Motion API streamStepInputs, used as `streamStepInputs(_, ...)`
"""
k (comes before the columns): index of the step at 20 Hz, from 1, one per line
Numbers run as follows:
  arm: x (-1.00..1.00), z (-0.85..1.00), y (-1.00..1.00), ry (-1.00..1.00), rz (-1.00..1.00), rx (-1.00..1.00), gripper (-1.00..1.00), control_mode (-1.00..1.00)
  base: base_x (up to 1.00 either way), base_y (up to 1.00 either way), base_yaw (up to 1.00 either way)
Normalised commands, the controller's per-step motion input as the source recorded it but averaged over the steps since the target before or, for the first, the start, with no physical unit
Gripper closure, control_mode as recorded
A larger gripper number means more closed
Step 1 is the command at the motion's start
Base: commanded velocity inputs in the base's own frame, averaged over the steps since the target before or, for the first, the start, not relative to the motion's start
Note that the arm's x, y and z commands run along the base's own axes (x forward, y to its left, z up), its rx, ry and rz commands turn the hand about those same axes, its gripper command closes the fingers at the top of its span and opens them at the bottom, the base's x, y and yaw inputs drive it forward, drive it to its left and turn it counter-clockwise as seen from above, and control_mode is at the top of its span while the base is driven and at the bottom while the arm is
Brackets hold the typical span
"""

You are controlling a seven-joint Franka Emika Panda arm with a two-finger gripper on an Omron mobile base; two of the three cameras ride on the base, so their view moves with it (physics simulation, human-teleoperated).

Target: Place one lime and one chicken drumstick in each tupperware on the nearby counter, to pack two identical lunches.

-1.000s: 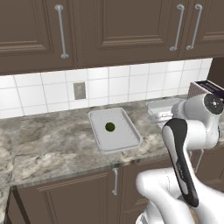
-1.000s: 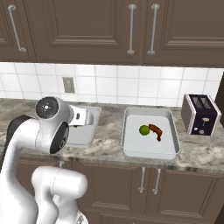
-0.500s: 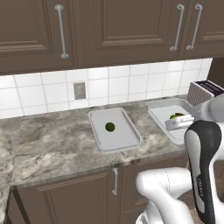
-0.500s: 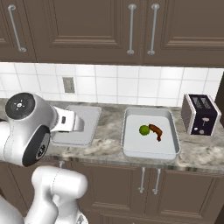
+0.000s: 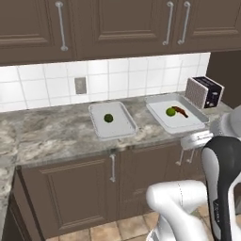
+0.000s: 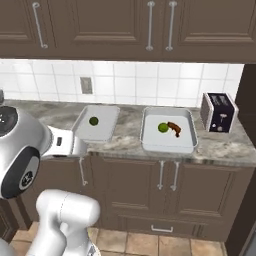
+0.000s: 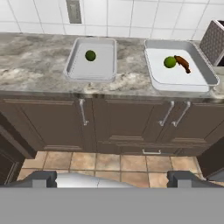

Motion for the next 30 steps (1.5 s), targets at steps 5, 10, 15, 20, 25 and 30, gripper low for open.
streamStepInputs(5, 0.0, 0.0, 0.0, 0.0, 0.0, 0.0, -1.0, 1.0, -0.23, -0.97, -0.01)
streamStepInputs(10, 0.0, 0.0, 0.0, 0.0, 0.0, 0.0, -1.0, 1.0, -0.08, -1.0, 0.0)
streamStepInputs(15, 0.0, 0.0, 0.0, 0.0, 0.0, 0.0, -1.0, 1.0, -0.72, -0.67, 0.02)
streamStepInputs(20, 0.0, 0.0, 0.0, 0.0, 0.0, 0.0, -1.0, 1.0, -1.0, -0.47, 0.07)
streamStepInputs(25, 0.0, 0.0, 0.0, 0.0, 0.0, 0.0, -1.0, 1.0, -0.66, -0.81, 0.01)
streamStepInputs(30, 0.0, 0.0, 0.0, 0.0, 0.0, 0.0, -1.0, 1.0, -0.12, -1.0, 0.0)
